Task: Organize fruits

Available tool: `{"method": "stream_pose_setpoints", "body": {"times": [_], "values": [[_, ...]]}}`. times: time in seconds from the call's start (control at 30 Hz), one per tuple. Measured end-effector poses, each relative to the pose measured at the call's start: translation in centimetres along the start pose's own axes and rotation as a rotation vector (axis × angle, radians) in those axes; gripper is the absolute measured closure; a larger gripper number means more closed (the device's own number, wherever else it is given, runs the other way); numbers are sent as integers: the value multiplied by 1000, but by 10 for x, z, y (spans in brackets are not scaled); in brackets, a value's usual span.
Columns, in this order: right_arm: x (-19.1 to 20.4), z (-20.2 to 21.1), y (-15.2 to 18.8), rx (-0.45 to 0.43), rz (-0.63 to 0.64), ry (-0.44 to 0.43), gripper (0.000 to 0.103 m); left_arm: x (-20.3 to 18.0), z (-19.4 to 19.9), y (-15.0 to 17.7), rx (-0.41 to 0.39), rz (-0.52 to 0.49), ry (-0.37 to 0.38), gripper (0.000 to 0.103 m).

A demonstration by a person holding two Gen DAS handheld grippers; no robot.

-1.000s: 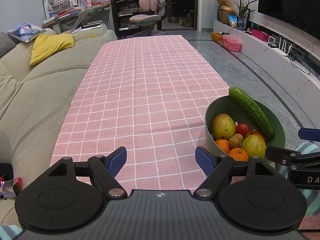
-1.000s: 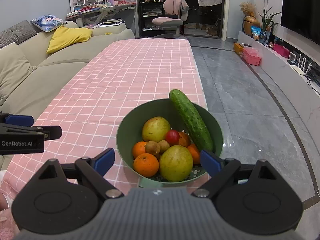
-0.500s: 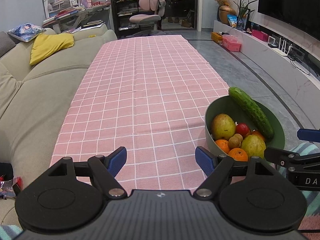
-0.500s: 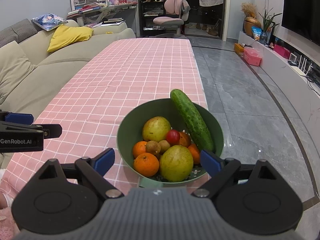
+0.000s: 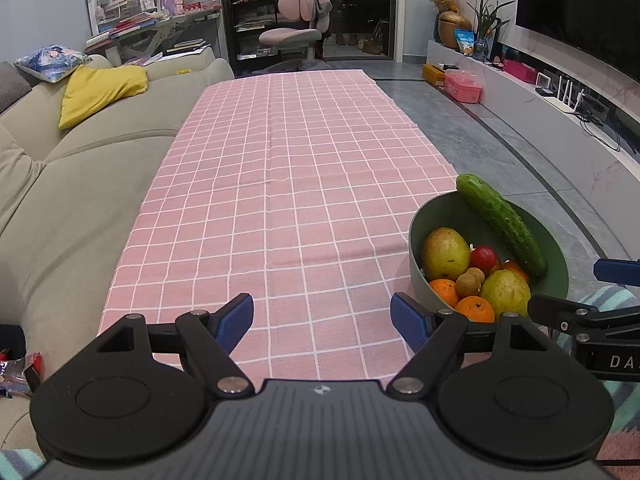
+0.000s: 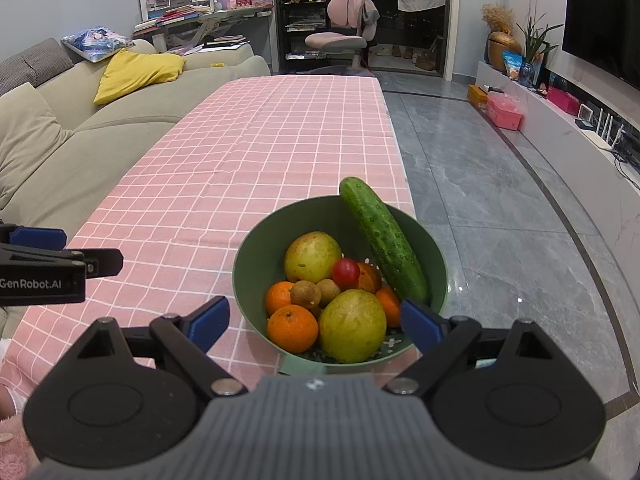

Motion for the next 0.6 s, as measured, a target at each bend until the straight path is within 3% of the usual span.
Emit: {"method": "stream_pose_setpoints", "body": {"times": [0.6], "values": [[0, 0, 0, 0, 0, 0, 14, 1, 1, -2, 1, 8, -6, 12]]}}
Point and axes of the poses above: each gripper's, at about its wrist camera, not at the fingertips, and z roughly against the way its jaws point, x to its left, y to its underside, the point moved 8 cm from there along -z, roughly the way its jaws point, and after that the axes turned 10 degrees about -x, right-handed, at the moved point
